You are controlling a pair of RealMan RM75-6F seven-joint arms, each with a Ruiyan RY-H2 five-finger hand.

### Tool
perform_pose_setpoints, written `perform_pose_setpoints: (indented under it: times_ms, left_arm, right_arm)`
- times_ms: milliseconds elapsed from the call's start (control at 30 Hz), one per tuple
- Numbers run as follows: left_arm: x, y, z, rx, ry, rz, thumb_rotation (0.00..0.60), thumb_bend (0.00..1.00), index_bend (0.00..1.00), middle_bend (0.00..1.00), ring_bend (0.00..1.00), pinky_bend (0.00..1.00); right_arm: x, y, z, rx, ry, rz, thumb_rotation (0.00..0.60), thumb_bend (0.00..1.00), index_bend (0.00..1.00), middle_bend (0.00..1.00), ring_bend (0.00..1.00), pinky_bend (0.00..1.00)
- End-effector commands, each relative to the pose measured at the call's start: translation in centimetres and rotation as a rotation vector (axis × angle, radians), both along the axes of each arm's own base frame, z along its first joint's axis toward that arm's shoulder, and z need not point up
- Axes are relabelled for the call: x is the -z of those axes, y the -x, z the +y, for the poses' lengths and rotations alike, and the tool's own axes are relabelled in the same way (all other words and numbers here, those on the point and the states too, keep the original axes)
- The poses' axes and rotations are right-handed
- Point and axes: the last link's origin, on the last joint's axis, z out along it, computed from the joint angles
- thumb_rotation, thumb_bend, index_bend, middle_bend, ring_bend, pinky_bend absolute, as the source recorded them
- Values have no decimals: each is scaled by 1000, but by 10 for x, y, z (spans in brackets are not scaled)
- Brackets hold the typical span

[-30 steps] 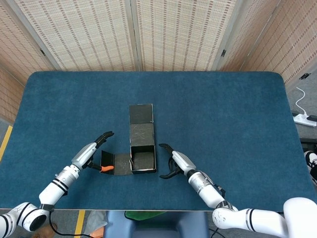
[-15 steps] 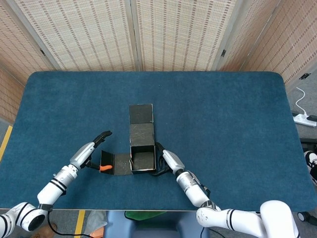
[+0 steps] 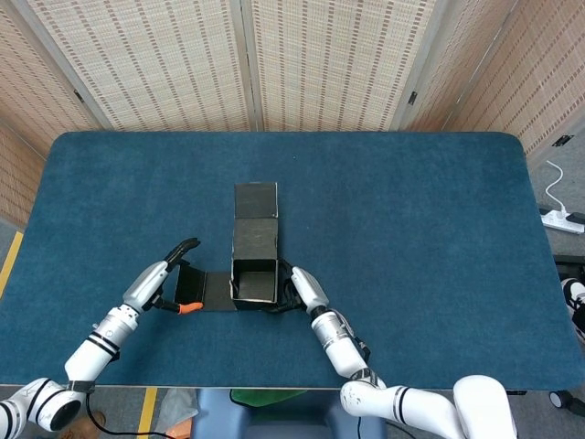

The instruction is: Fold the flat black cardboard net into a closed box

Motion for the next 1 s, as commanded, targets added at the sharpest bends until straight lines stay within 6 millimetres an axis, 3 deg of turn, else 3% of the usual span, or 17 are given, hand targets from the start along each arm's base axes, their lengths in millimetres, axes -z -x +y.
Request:
perform_pose_setpoints:
  times_ms: [33, 267, 433, 567, 700, 833, 1000]
  left_arm:
    - [-15, -5, -13, 104, -155, 26, 600, 208, 577, 543, 814, 863]
    - [-18, -20, -39, 269, -103, 67, 600, 214, 605, 621, 903, 943]
    - [-2, -27, -48, 384, 27, 158, 600, 219, 597, 612, 909, 945]
    - [23, -29, -41, 380, 120, 199, 600, 234, 551, 597, 909, 943]
    - [41, -29, -20, 341, 101, 237, 600, 244, 477, 539, 904, 937]
    - [43, -27, -5, 308, -11, 242, 600, 255, 434, 487, 895, 937]
    - [34, -24, 1, 291, -209, 209, 600, 284, 390, 452, 890, 937]
  right_arm:
    - [-23, -12, -20, 76, 39, -155, 600, 187, 553, 675, 783, 1000]
    - [-55, -19, -35, 133, 21, -303, 600, 187, 553, 675, 783, 1000]
    - [-71, -22, -35, 150, -5, -380, 600, 186, 553, 675, 783, 1000]
    - [-80, -22, -30, 152, -27, -416, 600, 186, 553, 675, 783, 1000]
    - [-87, -18, -19, 154, -64, -438, 600, 186, 553, 675, 784, 1000]
    - [-92, -13, -10, 150, -81, -442, 600, 186, 553, 674, 783, 1000]
    - [-95, -6, -1, 151, -101, -436, 600, 185, 553, 673, 783, 1000]
